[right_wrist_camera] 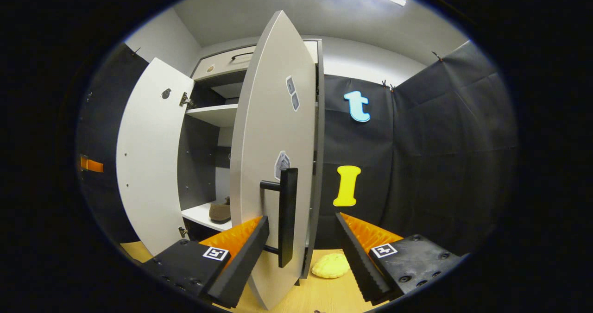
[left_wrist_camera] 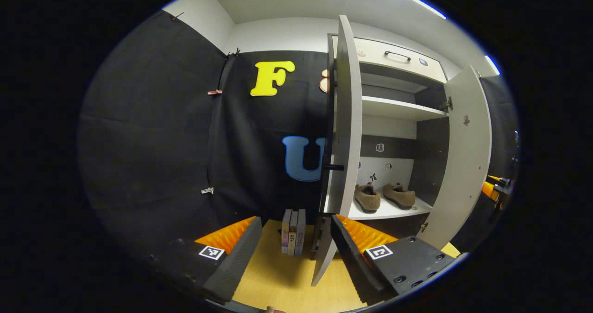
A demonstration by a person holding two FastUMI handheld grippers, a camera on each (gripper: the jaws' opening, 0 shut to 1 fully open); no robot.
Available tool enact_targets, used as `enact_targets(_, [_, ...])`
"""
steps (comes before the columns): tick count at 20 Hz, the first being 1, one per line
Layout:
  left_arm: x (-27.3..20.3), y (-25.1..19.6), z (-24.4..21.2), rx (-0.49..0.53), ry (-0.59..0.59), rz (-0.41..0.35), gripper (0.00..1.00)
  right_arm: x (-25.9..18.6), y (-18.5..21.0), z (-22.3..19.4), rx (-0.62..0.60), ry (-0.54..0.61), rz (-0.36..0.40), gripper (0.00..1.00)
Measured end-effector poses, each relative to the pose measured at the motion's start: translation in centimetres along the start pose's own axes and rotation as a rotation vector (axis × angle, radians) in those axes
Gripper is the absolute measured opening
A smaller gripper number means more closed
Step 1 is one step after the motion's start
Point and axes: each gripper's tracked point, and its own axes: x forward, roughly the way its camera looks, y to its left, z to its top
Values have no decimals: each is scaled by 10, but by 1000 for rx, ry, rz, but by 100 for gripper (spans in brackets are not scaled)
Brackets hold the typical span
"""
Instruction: Grab one shoe with the right hand and put it into the shoe cabinet, grab the other shoe with the left hand and put it into the shoe cabinet; then close the right door with the right hand and the left door with the left hand.
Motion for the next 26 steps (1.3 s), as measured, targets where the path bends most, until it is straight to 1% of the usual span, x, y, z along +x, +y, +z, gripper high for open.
enact_targets(2, [0, 1, -3, 3, 10, 9, 95, 8, 17, -1, 15, 3, 38, 95])
enact_targets(3, [0, 2, -5, 3, 16, 18, 92, 13, 25, -3, 27, 5, 57, 95])
enact_targets(4, [-1, 4, -5, 3, 21, 26, 95, 18, 34, -3, 36, 2, 73, 95])
enact_targets(8, [-8, 13, -5, -1, 28, 46, 95, 38, 69, -7, 28, -6, 147, 95])
enact_targets(9, [-9, 15, -5, 0, 27, 52, 95, 41, 81, -10, 37, 9, 179, 95])
enact_targets(11, [-7, 17, -5, 6, 20, 54, 95, 42, 95, -9, 28, 6, 207, 97])
enact_targets(14, [7, 11, -1, -1, 8, 17, 94, 32, 91, -7, -22, -7, 192, 98])
enact_targets(16, [22, 7, -1, -9, 4, -8, 95, 24, 84, -9, -18, 7, 174, 98])
enact_targets(21, [60, -8, -2, -54, -7, -70, 95, 6, 60, -9, -2, 27, 100, 98])
enact_targets(24, [70, -20, 1, -57, -17, -108, 95, 2, 51, -11, -1, 36, 71, 98])
enact_targets(26, [77, -20, 2, -38, -23, -94, 95, 1, 47, -15, 0, 45, 64, 98])
